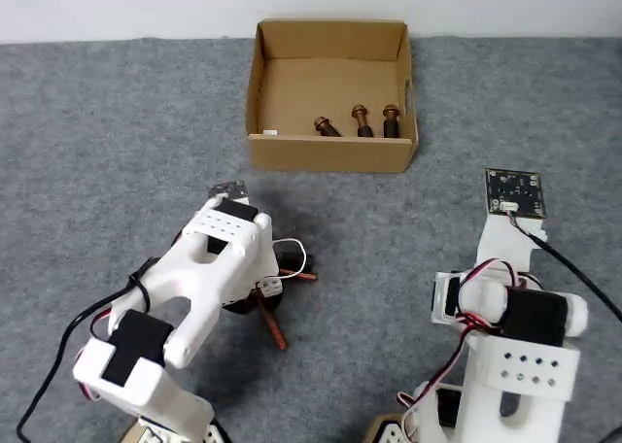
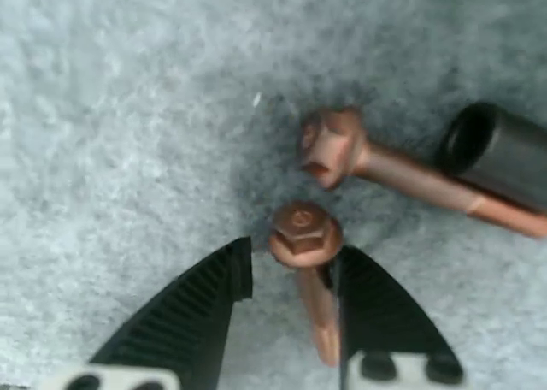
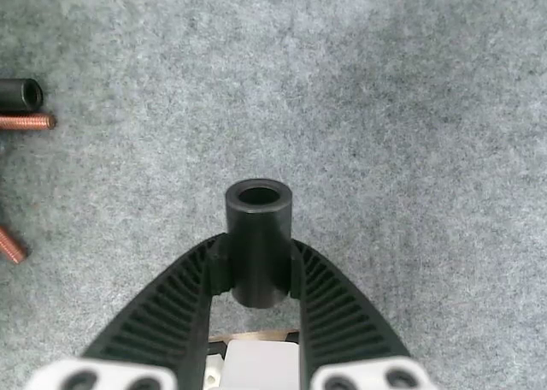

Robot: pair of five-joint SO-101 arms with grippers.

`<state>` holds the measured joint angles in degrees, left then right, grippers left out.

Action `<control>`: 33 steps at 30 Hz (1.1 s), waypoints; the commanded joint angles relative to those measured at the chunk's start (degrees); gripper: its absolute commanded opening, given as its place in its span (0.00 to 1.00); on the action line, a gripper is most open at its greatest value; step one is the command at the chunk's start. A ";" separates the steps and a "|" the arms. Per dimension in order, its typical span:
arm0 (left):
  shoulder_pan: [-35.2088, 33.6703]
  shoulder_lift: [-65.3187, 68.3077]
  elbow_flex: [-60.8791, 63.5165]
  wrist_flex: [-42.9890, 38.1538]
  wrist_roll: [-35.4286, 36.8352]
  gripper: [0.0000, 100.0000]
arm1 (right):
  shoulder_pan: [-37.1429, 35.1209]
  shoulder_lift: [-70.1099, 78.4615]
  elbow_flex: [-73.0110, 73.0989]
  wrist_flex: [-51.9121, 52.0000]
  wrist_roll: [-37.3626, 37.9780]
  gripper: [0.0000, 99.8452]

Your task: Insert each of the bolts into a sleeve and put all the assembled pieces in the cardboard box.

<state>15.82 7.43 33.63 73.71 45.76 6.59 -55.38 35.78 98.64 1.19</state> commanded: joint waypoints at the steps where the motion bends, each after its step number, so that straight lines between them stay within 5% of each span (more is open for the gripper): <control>1: -2.20 0.44 0.66 -3.43 -0.35 0.09 | 0.13 -0.75 -0.79 -0.66 -0.26 0.01; 4: -1.93 0.35 0.48 -4.57 -0.44 0.00 | 0.04 -0.75 -0.79 -0.75 -0.09 0.01; 14: 0.00 -3.25 -0.22 -0.35 -1.67 0.00 | 0.04 -6.02 -3.43 2.68 -6.15 0.01; 33: 3.87 -59.34 9.98 -1.23 -8.62 0.00 | 0.04 -32.84 8.97 -5.41 -6.33 0.01</control>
<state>19.87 -44.18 44.09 73.01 38.81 6.51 -87.38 43.34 96.62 -4.70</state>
